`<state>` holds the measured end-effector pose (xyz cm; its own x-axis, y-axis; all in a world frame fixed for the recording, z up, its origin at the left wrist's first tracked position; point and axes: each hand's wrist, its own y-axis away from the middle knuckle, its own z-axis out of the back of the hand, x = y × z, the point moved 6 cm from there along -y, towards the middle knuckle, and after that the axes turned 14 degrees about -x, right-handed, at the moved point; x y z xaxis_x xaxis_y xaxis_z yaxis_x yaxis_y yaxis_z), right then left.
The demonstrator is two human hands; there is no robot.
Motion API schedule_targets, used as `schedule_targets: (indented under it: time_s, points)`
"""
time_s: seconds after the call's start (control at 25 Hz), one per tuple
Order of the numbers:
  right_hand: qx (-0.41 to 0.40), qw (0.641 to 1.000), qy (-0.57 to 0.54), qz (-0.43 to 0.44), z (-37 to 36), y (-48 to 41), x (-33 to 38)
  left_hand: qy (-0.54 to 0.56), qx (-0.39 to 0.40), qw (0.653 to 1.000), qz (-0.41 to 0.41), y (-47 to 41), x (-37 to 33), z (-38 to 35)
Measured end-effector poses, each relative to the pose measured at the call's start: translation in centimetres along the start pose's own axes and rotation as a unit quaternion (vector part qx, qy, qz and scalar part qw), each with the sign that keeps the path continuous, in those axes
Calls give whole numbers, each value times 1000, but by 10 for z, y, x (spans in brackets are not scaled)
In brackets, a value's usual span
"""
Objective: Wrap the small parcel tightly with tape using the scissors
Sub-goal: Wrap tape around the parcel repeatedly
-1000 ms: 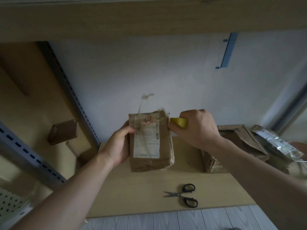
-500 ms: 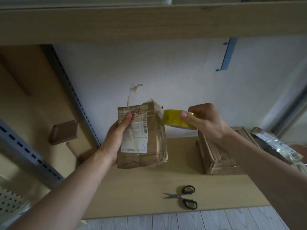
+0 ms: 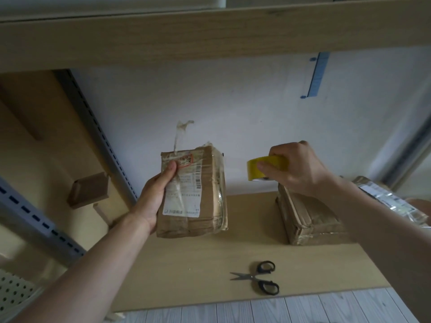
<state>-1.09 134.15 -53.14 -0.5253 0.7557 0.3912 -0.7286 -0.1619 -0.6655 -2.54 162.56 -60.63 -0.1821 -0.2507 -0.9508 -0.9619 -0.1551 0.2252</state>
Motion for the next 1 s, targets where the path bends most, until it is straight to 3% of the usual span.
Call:
schedule_targets:
  time_s: [0.16, 0.32, 0.72, 0.84, 1.0]
  points:
    - [-26, 996, 82, -38, 1, -1, -9, 27, 13, 999, -13, 3, -5, -2]
    - [7, 998, 45, -42, -18, 5, 5, 108, 66, 991, 35, 7, -3, -9]
    - [0, 997, -20, -72, -29, 2, 24, 167, 92, 979, 66, 10, 1, -18]
    - [4, 997, -35, -63, -33, 2, 28, 192, 158, 966, 76, 8, 6, -22]
    - [18, 990, -127, -64, -38, 5, 39, 123, 159, 977, 74, 15, 15, -30]
